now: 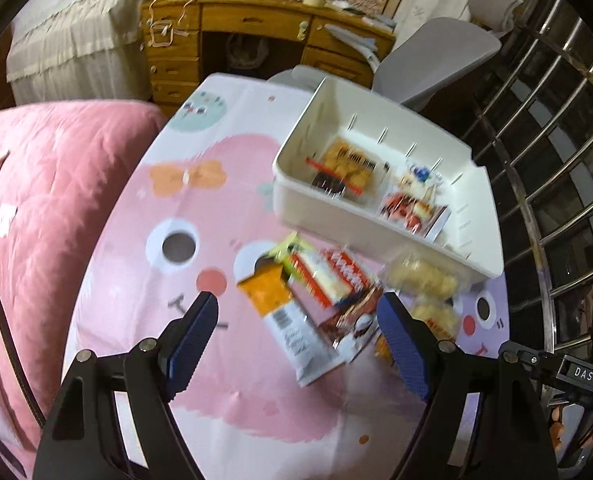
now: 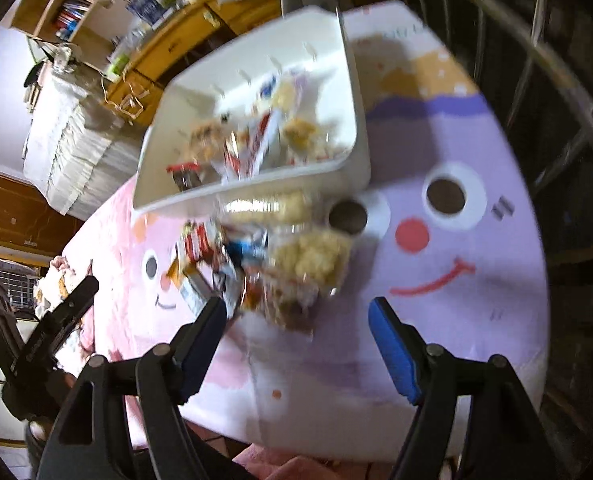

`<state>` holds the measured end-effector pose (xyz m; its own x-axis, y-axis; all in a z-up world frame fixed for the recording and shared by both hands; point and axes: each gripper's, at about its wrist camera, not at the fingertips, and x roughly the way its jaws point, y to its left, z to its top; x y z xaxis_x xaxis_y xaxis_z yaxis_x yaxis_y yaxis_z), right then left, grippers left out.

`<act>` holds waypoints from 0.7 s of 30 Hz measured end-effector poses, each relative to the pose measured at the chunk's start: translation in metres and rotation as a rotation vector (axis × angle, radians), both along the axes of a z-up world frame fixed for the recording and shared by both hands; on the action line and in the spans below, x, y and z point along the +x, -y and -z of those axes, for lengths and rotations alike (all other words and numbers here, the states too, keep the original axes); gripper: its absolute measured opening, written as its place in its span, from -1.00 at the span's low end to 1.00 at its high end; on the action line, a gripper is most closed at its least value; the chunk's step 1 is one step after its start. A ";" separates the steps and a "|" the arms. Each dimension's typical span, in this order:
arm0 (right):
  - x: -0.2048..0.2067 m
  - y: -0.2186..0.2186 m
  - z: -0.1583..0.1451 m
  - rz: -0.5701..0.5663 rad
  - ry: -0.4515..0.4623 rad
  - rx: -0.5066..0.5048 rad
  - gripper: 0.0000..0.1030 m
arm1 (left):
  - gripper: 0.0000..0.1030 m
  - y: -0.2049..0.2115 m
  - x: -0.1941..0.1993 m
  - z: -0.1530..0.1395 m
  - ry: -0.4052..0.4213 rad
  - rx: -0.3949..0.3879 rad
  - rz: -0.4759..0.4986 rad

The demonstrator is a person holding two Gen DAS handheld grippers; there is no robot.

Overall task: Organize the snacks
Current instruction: 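Move both tools back over the remaining snacks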

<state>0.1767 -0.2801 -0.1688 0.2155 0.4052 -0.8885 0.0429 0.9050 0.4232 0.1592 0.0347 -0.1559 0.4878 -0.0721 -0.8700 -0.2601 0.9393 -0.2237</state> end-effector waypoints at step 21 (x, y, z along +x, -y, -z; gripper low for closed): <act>0.004 -0.051 0.077 0.013 -0.318 -0.007 0.44 | 0.57 -0.017 0.028 0.092 -0.281 -0.128 -0.108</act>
<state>0.1809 -0.2292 -0.2462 -0.0683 0.3976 -0.9150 0.1831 0.9066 0.3803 0.1868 0.0517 -0.2477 0.2402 -0.1508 -0.9589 -0.4248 0.8719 -0.2435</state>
